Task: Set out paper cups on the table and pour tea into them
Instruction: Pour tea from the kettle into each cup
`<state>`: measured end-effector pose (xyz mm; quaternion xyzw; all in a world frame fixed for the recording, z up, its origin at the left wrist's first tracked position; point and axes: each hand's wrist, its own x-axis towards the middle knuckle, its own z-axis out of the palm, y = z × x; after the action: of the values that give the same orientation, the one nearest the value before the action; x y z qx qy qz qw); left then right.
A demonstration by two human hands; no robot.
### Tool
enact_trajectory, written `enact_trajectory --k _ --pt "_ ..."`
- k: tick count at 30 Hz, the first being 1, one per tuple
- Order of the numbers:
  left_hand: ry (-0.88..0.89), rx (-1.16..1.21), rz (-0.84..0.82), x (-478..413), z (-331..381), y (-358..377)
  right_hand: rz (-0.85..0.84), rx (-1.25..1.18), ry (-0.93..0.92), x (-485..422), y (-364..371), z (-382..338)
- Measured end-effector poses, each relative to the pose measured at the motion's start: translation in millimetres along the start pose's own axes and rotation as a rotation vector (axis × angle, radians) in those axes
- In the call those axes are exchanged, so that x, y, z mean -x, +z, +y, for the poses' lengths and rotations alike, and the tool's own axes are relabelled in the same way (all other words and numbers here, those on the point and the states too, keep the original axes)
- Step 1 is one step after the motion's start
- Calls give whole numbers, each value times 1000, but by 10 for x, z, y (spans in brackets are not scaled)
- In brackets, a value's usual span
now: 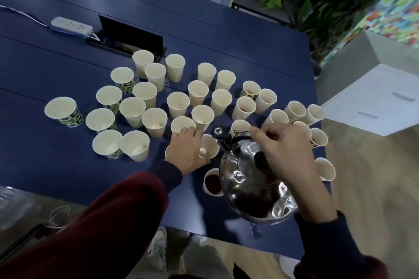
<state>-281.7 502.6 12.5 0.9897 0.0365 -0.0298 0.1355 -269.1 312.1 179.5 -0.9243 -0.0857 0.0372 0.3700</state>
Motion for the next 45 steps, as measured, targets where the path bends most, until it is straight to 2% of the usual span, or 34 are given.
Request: enact_trajectory --k 3,11,25,34,42,45 --pt "4 -37 14 -34 14 33 -1 33 -13 3 31 32" --pt "-38 52 59 -10 4 65 -23 56 28 -19 81 45" --pt "-33 80 45 25 -23 0 -22 49 58 -6 24 16" --pt "-157 256 366 351 -251 117 60 -14 106 79 26 -13" --pt "-214 514 166 523 -482 320 5 -39 10 136 208 -197" --pt "-204 563 185 529 -541 338 -42 -21 -7 167 273 -260"
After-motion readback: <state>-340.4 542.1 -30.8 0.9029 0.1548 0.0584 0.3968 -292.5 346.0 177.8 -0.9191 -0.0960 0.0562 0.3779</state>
